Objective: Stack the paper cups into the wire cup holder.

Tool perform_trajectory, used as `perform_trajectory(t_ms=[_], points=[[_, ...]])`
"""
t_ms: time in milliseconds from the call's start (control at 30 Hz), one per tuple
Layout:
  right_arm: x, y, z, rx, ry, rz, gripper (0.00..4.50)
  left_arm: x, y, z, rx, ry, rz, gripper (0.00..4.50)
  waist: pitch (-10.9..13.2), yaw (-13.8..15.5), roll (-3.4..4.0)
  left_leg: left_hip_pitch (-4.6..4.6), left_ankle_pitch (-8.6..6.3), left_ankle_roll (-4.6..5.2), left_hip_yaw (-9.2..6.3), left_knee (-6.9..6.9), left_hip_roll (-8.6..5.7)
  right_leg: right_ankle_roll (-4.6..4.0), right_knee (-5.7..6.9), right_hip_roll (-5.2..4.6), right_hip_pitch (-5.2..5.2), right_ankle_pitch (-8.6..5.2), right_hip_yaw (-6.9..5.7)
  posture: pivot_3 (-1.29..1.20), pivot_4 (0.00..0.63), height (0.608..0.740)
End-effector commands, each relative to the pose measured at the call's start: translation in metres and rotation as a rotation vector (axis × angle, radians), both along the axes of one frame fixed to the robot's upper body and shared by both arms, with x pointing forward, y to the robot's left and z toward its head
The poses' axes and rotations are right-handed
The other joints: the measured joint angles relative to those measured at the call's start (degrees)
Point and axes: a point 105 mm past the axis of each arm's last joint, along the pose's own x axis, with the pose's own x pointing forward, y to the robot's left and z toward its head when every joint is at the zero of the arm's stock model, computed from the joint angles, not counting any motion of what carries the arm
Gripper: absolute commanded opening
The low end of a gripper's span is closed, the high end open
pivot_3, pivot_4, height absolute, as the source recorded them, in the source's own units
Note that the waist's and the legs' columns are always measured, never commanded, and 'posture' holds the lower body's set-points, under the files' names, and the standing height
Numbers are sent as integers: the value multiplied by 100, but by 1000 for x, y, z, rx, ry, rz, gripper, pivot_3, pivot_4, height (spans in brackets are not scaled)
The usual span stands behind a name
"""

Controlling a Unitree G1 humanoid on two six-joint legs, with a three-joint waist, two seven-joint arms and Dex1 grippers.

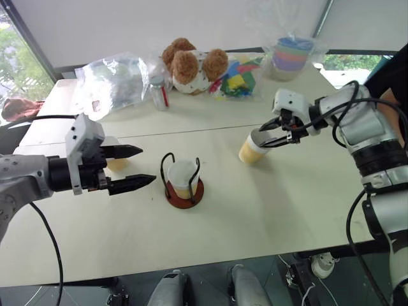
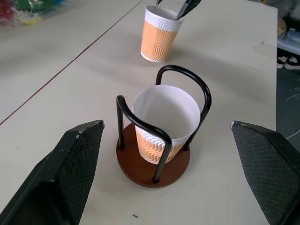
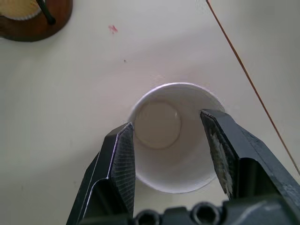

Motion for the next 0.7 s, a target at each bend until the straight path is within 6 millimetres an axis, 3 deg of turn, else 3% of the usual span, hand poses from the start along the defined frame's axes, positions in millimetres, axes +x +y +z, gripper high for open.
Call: perform_trajectory(t_ms=[33, 333, 400, 500, 533, 700], points=[[3, 2, 24, 49, -82, -14, 2414, 1, 3, 8, 18, -42, 1, 4500, 0, 50, 0, 0, 1, -1, 0, 0, -1, 0, 0, -1, 0, 0, 0, 0, 150, 740], [-5, 3, 44, 29, -111, 37, 2414, -1, 6, 2, 27, -36, 24, 4500, 1, 97, -1, -1, 5, -9, 1, 0, -2, 0, -3, -2, 0, 0, 1, 0, 150, 740], [-8, 2, 46, 11, -111, 52, 2942, -2, 7, 1, 26, -36, 27, 4500, 0, 96, -1, -1, 5, -8, 0, 0, -1, 0, -3, -1, 0, 0, 0, 0, 150, 740], [-11, 0, 41, -17, -93, 63, 4189, -2, 6, 1, 25, -37, 27, 4500, 0, 99, -1, -1, 2, -4, 0, 0, -1, 0, -3, -1, 1, 0, 0, 0, 150, 740], [-11, -1, 39, -24, -88, 59, 4356, -2, 6, 0, 23, -37, 27, 4500, 0, 100, -1, -1, 2, -3, 0, 1, -1, 0, -3, -1, 2, 0, 0, 0, 150, 740], [-17, -4, 28, -49, -33, 72, 4356, -3, 8, -3, 26, -30, 35, 4500, 0, 102, -2, -1, 2, -4, 0, 3, -1, 0, -3, -2, 2, 0, 0, 0, 150, 740]])
